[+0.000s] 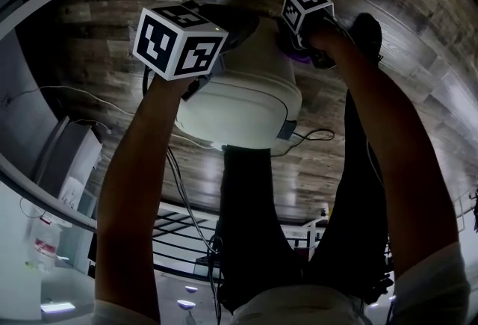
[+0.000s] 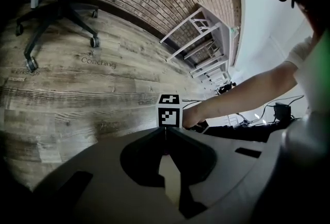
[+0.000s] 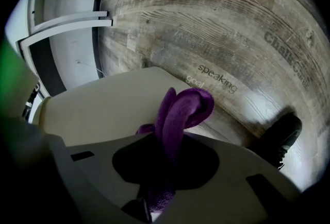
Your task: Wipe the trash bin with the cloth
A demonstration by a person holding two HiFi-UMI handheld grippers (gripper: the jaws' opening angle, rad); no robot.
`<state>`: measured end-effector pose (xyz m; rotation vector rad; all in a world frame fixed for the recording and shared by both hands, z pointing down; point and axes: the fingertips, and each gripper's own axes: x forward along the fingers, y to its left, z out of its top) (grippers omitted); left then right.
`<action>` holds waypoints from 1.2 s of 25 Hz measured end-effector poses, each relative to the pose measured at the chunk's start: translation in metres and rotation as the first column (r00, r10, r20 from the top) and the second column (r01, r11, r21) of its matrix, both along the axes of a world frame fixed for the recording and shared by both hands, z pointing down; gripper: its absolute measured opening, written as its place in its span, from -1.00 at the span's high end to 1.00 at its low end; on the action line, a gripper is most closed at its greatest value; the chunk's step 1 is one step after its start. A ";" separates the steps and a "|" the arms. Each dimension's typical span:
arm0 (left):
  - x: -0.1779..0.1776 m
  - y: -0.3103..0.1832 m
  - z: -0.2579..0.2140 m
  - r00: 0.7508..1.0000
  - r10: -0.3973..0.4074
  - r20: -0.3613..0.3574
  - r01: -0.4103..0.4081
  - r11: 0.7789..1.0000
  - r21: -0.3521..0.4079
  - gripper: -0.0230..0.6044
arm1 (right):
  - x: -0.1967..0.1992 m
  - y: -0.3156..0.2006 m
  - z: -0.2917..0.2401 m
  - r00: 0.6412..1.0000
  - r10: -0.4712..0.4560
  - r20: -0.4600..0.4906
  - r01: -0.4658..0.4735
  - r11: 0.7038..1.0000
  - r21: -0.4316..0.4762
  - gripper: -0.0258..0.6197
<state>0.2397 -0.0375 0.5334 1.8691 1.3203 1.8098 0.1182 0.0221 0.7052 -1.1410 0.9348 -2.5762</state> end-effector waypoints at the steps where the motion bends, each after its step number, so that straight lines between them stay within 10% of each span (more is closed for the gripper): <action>1: 0.000 0.005 0.001 1.000 0.004 0.002 -0.004 1.000 -0.004 0.91 | -0.006 0.007 0.001 1.000 -0.024 0.005 0.024 1.000 -0.003 0.69; 7: 0.000 0.029 0.007 0.999 0.035 0.009 -0.035 0.999 -0.014 0.91 | -0.045 0.064 0.006 0.979 -0.200 0.043 0.200 0.980 -0.015 0.68; 15: 0.005 0.033 0.016 0.999 0.048 0.010 -0.048 0.999 0.003 0.91 | -0.025 0.105 0.016 0.993 -0.112 0.023 0.114 0.990 -0.083 0.69; 30: 0.014 -0.036 0.020 1.000 0.000 -0.011 0.001 0.999 0.053 0.91 | 0.037 0.029 0.018 0.991 -0.119 -0.068 0.116 0.992 -0.045 0.68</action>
